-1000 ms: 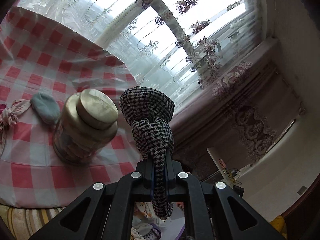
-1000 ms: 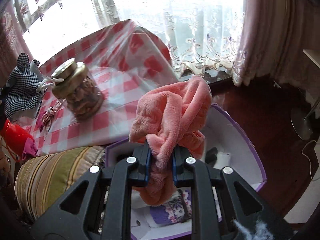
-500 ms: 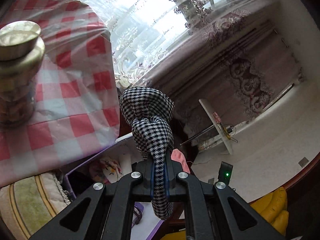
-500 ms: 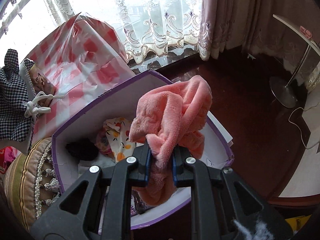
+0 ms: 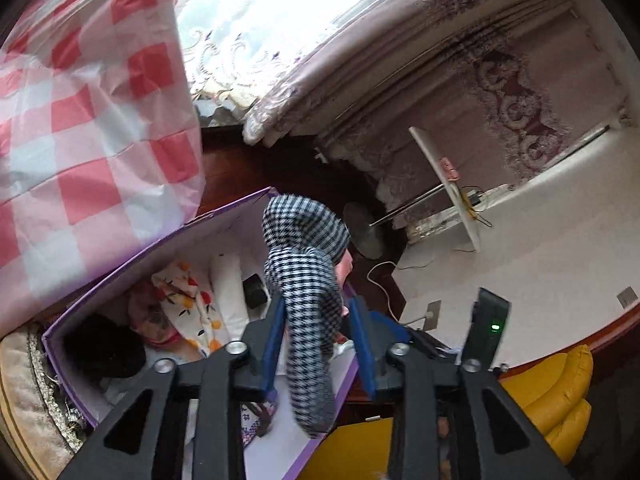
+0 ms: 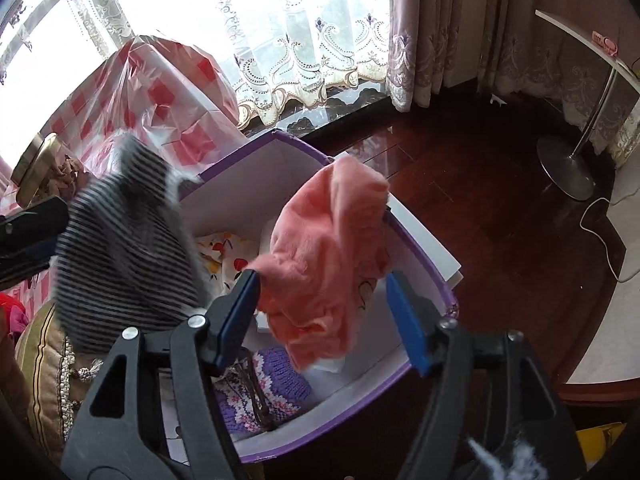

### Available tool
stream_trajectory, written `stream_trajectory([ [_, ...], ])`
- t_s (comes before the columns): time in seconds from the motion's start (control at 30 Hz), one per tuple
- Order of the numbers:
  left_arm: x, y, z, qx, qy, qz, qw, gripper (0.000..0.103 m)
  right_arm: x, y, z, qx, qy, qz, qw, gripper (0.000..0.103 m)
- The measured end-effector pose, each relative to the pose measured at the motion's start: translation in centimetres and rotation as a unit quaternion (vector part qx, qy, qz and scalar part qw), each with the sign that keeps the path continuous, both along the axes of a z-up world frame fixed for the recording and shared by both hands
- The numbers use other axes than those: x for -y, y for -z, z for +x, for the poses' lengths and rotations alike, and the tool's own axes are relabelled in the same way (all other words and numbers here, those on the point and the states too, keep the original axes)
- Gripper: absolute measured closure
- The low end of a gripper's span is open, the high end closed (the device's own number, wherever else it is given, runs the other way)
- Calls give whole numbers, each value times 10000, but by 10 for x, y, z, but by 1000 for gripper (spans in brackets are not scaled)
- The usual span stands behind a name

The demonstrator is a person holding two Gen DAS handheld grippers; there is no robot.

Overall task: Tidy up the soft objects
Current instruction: 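Carry the houndstooth bag and pink cloth into the box and open both tools, then move both open tools back over the remaining items on the table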

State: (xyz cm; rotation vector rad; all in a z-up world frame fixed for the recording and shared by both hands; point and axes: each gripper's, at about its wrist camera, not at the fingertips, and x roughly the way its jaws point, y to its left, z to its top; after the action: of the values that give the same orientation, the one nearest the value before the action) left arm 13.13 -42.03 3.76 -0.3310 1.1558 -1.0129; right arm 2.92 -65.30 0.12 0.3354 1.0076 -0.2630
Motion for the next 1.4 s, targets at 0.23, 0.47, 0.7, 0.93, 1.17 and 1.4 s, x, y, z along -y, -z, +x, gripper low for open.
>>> stream_trajectory([
  [0.23,-11,29,4,-231,-314,469,9981,61,2,-4,-1,43,17,51,10000,33],
  [0.47,-42,8,-7,698,-711,704,9925,42,-18,-15,6,215,-277,77,9994,33],
  [0.7,-77,-10,-14,1380,-1163,1261,9755,42,-67,-30,24,419,-888,318,9947,33],
  [0.93,-142,-14,-17,1379,-1475,1445,9687,42,-135,-47,39,596,-1671,250,9838,33],
  [1.17,-230,-9,-17,1136,-2322,1519,9540,42,-201,-64,50,733,-2462,305,9660,33],
  [1.4,-304,-4,-12,953,-3085,1559,9335,42,-260,-85,65,812,-3158,67,9453,33],
])
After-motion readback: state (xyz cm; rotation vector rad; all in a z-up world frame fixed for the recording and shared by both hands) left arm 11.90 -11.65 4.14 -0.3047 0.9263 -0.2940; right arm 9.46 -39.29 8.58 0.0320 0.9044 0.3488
